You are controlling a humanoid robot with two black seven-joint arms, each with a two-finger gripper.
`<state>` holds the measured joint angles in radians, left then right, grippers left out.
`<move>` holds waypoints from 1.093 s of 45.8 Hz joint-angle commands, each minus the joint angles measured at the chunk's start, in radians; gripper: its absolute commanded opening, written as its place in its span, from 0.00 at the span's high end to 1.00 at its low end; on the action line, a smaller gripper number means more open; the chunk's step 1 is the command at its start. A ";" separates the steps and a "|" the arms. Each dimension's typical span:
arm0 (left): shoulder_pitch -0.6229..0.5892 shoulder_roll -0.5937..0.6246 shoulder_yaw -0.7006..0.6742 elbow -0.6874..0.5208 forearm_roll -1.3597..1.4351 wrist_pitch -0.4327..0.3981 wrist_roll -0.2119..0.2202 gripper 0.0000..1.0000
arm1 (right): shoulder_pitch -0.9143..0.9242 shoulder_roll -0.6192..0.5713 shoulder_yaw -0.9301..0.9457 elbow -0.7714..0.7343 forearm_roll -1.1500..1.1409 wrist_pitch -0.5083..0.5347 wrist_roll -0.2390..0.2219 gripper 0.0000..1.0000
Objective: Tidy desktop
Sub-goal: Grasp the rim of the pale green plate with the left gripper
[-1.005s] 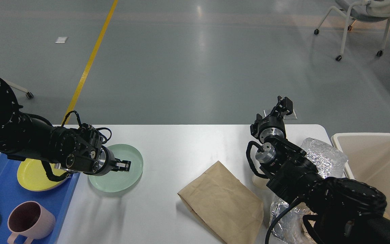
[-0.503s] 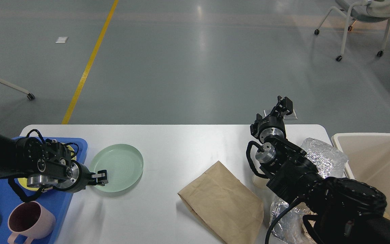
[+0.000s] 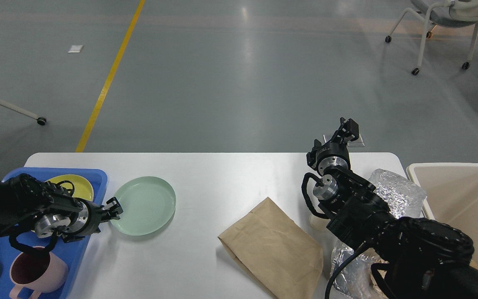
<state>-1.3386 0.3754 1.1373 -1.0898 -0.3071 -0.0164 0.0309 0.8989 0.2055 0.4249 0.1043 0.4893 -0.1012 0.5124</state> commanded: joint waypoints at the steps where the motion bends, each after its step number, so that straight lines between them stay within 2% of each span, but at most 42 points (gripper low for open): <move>1: 0.035 0.000 -0.048 0.011 -0.015 0.001 0.000 0.47 | 0.000 0.000 0.000 0.000 0.000 0.000 0.000 0.00; 20: 0.125 -0.007 -0.129 0.108 -0.015 0.010 0.001 0.62 | 0.000 0.000 0.000 0.000 0.000 0.000 0.000 0.00; 34: 0.157 -0.007 -0.152 0.140 -0.015 0.010 0.001 0.68 | 0.000 0.000 0.000 0.000 0.000 0.000 0.000 0.00; 50: 0.165 -0.012 -0.159 0.156 -0.014 0.004 0.001 0.89 | 0.000 0.000 0.000 0.000 0.000 0.000 0.000 0.00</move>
<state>-1.1736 0.3651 0.9787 -0.9331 -0.3209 -0.0086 0.0319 0.8989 0.2055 0.4249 0.1043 0.4893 -0.1012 0.5124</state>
